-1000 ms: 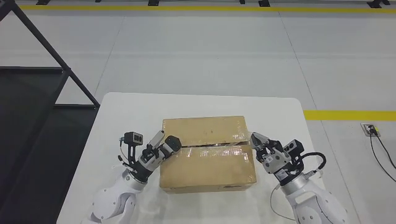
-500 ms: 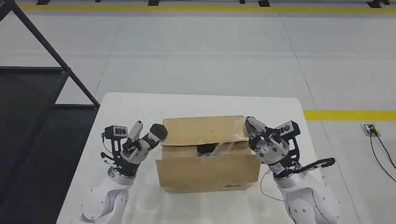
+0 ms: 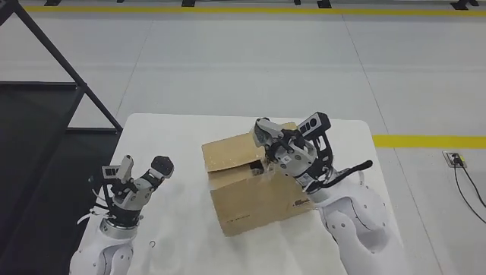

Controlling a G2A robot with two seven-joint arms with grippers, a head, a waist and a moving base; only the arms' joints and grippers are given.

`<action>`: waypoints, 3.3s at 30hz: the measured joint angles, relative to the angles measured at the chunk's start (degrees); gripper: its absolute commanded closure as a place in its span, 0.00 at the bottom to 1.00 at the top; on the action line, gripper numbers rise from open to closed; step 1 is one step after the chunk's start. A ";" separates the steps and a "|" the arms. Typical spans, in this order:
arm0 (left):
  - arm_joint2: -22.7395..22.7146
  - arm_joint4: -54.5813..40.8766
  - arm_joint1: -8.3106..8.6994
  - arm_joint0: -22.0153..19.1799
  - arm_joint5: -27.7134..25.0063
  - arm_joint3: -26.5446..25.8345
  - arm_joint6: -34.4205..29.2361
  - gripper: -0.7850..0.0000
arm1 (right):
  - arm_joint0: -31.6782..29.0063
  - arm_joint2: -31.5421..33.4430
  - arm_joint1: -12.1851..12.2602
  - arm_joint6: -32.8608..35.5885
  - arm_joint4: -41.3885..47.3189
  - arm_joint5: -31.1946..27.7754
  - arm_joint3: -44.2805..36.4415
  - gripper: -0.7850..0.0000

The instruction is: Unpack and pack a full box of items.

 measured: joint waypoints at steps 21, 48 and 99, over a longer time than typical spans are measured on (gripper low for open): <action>-0.66 -0.41 0.71 3.09 0.25 -2.55 -9.84 0.00 | 0.75 -0.31 -0.48 3.82 2.57 -3.99 -7.66 1.00; -1.88 -0.41 0.41 3.39 1.35 -2.82 2.08 0.00 | 4.26 -4.80 -1.68 0.35 4.26 -3.90 -2.68 1.00; 5.99 3.60 -0.59 -8.12 10.52 3.49 7.14 0.00 | 3.06 -14.93 -8.33 -18.81 0.09 -22.39 10.63 1.00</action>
